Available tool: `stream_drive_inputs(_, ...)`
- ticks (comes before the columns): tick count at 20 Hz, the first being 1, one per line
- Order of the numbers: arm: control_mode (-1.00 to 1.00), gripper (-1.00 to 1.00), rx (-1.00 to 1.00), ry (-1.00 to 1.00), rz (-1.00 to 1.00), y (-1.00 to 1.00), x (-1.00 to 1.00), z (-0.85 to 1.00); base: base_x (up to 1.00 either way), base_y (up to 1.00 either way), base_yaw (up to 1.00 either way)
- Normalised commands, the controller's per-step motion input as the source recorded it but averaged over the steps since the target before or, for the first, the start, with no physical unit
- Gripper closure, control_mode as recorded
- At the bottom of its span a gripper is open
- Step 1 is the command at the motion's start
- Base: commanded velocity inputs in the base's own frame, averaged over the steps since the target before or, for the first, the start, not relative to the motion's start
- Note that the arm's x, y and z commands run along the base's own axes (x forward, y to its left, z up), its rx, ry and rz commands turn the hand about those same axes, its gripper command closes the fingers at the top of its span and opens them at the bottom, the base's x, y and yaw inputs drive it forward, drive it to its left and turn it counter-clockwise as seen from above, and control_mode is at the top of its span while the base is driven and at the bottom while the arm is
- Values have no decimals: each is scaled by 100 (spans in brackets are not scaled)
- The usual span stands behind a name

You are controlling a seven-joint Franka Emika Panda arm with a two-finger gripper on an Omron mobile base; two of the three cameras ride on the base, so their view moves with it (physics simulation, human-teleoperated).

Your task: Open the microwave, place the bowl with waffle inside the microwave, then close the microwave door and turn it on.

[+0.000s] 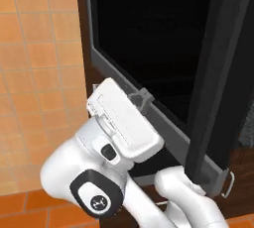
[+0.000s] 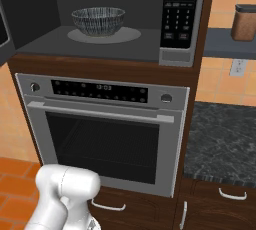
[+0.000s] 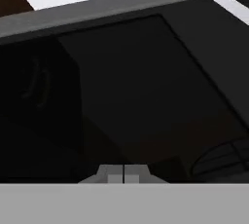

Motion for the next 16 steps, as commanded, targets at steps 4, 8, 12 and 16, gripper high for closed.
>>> stream_drive_inputs(4, -100, 100, 19, 20, 8, -100, -8, 57, 0, 0, 0)
stream_drive_inputs(8, -100, 100, 16, 47, 13, -100, 1, 33, 0, 0, 0)
stream_drive_inputs(12, -100, 100, 9, 67, 18, -95, 10, 7, 0, 0, 0)
stream_drive_inputs(16, -100, 100, 3, 69, 30, -64, 23, 6, 0, 0, 0)
